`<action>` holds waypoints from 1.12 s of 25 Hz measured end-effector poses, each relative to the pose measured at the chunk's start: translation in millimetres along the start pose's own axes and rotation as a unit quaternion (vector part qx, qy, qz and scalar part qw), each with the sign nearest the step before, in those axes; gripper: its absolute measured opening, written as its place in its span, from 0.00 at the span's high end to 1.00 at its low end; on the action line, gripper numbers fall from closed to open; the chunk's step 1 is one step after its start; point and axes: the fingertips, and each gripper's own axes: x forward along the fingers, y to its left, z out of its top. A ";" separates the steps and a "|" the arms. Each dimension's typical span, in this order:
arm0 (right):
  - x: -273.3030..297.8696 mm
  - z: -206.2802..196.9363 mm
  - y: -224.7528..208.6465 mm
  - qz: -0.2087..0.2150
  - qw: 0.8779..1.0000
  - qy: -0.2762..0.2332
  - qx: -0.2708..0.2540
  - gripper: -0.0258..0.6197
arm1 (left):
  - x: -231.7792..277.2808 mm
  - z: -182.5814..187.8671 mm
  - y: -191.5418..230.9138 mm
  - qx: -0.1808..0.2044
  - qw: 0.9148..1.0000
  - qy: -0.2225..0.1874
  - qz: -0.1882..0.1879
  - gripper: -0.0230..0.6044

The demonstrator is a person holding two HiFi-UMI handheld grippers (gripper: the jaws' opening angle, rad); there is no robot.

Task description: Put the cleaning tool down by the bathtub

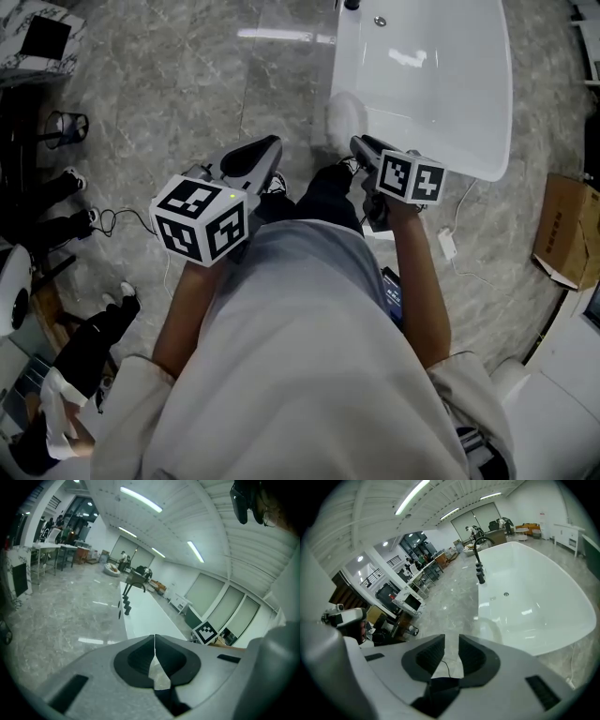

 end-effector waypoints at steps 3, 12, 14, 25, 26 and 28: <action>-8.1 0.3 6.8 0.008 1.000 -0.009 -0.005 0.83 | -0.6 0.9 -2.8 0.003 1.000 -0.003 -0.005 0.95; -37.5 6.3 27.0 0.018 0.999 -0.040 -0.013 0.85 | -6.9 -2.1 -6.6 0.002 1.000 -0.007 -0.016 0.95; -44.8 7.2 32.4 0.021 0.999 -0.049 -0.014 0.86 | -9.1 -2.5 -7.0 0.002 1.000 -0.007 -0.016 0.95; -76.9 7.7 41.2 0.023 0.997 -0.075 -0.020 0.87 | -9.3 -6.9 -10.6 0.005 1.000 0.001 -0.018 0.95; -79.1 8.2 42.5 0.024 0.996 -0.078 -0.021 0.87 | -9.3 -7.0 -10.1 0.005 1.000 0.002 -0.017 0.95; -82.8 8.3 45.4 0.026 0.996 -0.082 -0.023 0.88 | -9.8 -7.1 -9.5 0.004 1.000 0.003 -0.016 0.95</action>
